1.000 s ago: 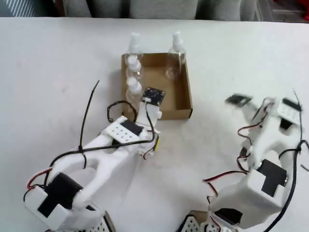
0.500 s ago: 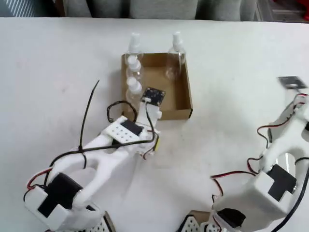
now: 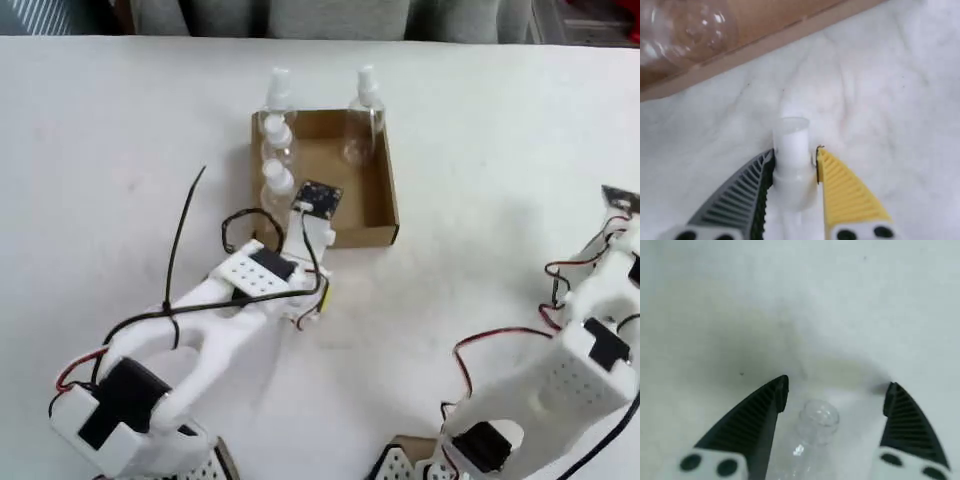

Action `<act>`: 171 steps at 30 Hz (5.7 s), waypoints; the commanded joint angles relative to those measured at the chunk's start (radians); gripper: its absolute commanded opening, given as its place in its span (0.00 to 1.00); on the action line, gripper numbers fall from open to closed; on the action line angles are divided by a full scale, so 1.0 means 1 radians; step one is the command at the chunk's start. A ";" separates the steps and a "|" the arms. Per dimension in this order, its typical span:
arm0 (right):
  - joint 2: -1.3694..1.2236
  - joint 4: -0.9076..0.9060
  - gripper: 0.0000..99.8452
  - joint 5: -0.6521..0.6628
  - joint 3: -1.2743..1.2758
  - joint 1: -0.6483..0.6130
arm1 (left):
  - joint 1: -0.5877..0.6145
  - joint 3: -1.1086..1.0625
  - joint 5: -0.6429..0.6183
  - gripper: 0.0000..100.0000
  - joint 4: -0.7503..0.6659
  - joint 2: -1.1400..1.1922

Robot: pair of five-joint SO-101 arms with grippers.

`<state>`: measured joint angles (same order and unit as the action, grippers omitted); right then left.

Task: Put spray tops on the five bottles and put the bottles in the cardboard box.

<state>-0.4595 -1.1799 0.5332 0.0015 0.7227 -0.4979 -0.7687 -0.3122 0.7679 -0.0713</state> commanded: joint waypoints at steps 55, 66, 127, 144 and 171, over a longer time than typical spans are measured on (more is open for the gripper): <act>0.254 -0.010 0.26 -0.276 0.270 -0.082 | 0.012 -0.003 0.009 0.02 -0.009 -0.065; 0.260 -0.053 0.27 -0.172 0.212 -0.156 | 0.012 -0.003 0.009 0.02 -0.009 -0.065; 0.278 0.216 0.30 0.195 0.502 -0.033 | 0.027 -0.003 0.009 0.02 -0.009 -0.065; 0.285 -0.196 0.02 0.101 0.123 -0.004 | 0.027 -0.003 0.009 0.02 -0.009 -0.065; 0.779 0.394 0.02 -0.068 0.629 -0.125 | 0.025 -0.003 0.009 0.02 -0.011 -0.065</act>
<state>0.2954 -0.9145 0.4795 0.5953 0.6613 -0.4826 -0.7687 -0.3122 0.7679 -0.0713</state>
